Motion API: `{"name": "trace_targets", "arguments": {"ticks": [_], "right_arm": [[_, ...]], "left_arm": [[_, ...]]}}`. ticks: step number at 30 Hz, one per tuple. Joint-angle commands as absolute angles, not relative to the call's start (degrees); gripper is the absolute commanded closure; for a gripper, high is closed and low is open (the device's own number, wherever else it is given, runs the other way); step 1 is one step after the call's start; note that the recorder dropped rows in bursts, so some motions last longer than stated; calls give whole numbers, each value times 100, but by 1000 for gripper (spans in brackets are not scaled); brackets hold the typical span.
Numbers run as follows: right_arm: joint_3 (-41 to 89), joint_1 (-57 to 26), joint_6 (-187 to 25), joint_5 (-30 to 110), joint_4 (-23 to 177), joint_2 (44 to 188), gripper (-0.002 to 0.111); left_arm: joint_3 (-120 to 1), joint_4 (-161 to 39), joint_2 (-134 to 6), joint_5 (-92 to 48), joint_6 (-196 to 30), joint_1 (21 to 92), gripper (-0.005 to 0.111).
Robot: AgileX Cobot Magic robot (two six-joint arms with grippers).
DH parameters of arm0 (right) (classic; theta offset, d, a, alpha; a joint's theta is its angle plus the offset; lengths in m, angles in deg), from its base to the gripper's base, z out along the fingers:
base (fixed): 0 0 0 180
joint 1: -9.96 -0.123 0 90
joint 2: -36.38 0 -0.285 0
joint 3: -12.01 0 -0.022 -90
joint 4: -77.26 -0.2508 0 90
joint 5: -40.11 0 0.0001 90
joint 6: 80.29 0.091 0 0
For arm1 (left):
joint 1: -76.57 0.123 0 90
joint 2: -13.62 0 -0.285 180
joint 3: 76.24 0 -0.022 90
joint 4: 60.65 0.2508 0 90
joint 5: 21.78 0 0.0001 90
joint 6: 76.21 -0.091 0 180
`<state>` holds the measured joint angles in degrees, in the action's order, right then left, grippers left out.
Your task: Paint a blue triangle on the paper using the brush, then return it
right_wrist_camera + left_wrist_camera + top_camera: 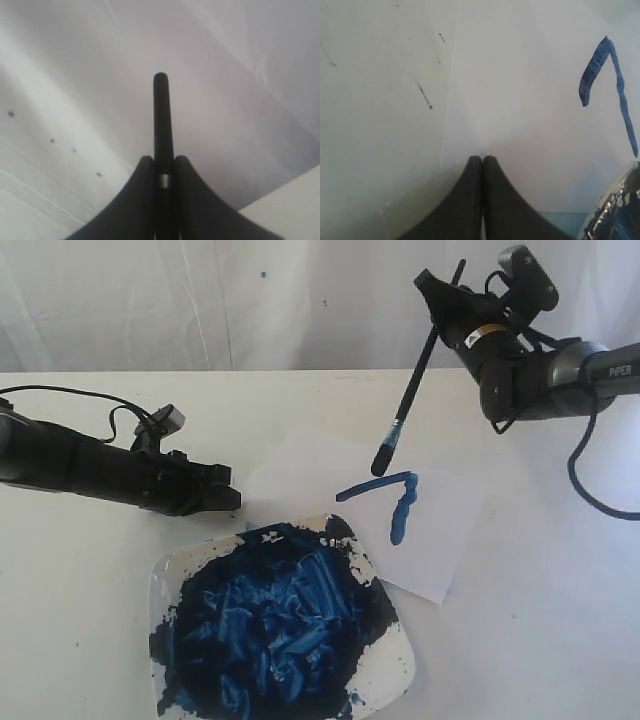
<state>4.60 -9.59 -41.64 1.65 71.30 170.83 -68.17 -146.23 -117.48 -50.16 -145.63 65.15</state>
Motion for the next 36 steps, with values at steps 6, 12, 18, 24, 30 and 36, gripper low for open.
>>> {"name": "trace_targets", "arguments": {"ticks": [6,12,18,24,30,36], "right_arm": [[437,-939,-3709,-756,7346,17484,108],[336,-949,-3166,-1121,7582,17740,108],[156,-1028,-3064,-1665,7726,18098,108],[-21,-1123,-3103,-1831,7928,18268,108],[-21,-1132,-3103,-1820,7953,18271,108],[87,-1132,-3068,-1949,8087,18283,108]], "left_arm": [[-6714,-14518,-11975,-4829,-14412,6478,107],[-6714,-14518,-11975,-4829,-14412,6478,107],[-6714,-14518,-11975,-4829,-14412,6478,107],[-6714,-14518,-11975,-4829,-14412,6478,107],[-6714,-14518,-11975,-4829,-14412,6478,107],[-6714,-14518,-11975,-4829,-14412,6478,107]]}}
